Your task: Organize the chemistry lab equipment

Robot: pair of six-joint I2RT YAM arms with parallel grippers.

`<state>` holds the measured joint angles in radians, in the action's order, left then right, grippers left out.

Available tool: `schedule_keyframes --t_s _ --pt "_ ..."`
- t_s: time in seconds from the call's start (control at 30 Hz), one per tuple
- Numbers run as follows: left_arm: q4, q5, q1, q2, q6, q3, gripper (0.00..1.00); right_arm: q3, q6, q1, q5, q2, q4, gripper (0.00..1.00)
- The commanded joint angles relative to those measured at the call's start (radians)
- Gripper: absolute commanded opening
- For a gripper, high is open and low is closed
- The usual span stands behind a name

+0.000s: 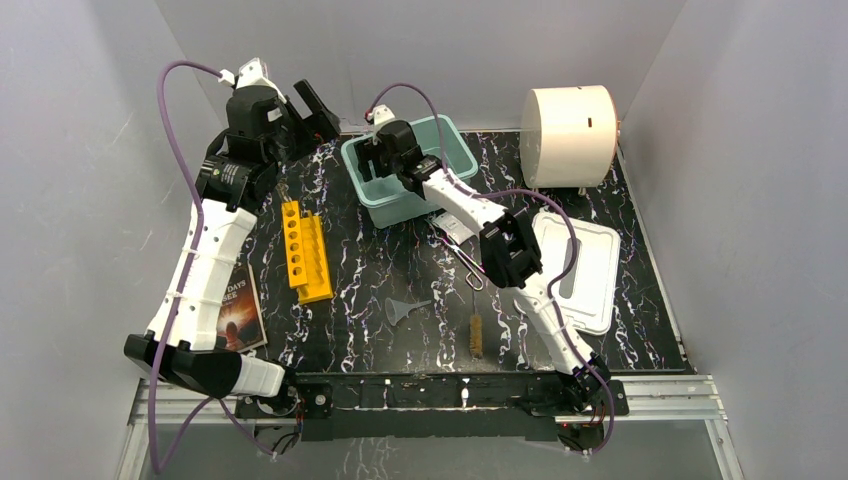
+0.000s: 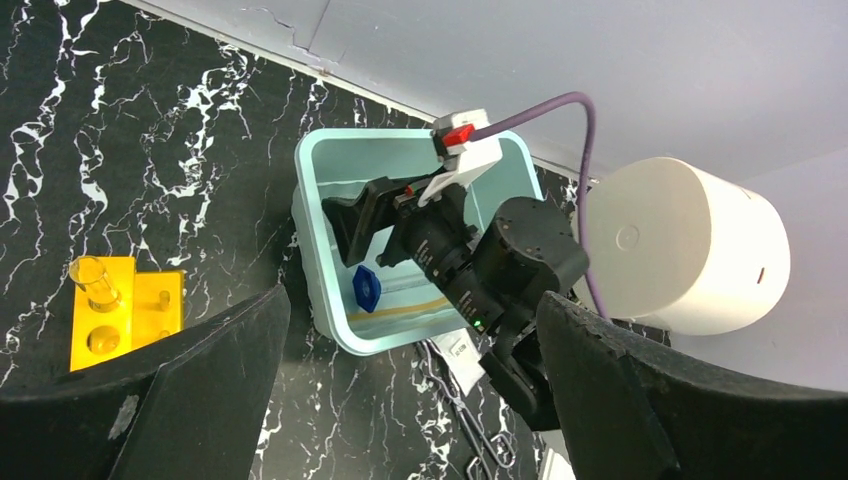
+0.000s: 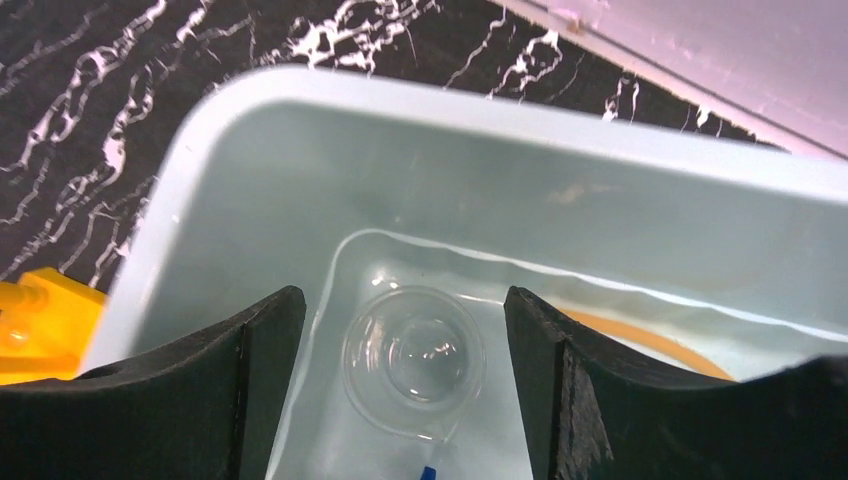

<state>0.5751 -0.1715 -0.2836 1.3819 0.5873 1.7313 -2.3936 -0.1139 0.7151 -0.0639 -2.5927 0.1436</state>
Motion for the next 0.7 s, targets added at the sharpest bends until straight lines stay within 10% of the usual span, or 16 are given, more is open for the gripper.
schedule_keyframes --t_s 0.0,0.33,0.67 --pt "0.005 0.0 -0.003 -0.017 -0.031 0.012 0.93 -0.094 -0.023 -0.007 -0.009 0.051 0.023 0.82" --pt "0.016 -0.05 -0.003 -0.051 -0.116 0.066 0.94 -0.079 -0.059 -0.01 0.003 0.211 0.139 0.84" --pt "-0.015 0.001 -0.002 -0.113 -0.149 -0.017 0.95 0.405 -0.031 -0.01 0.008 0.622 0.111 0.84"
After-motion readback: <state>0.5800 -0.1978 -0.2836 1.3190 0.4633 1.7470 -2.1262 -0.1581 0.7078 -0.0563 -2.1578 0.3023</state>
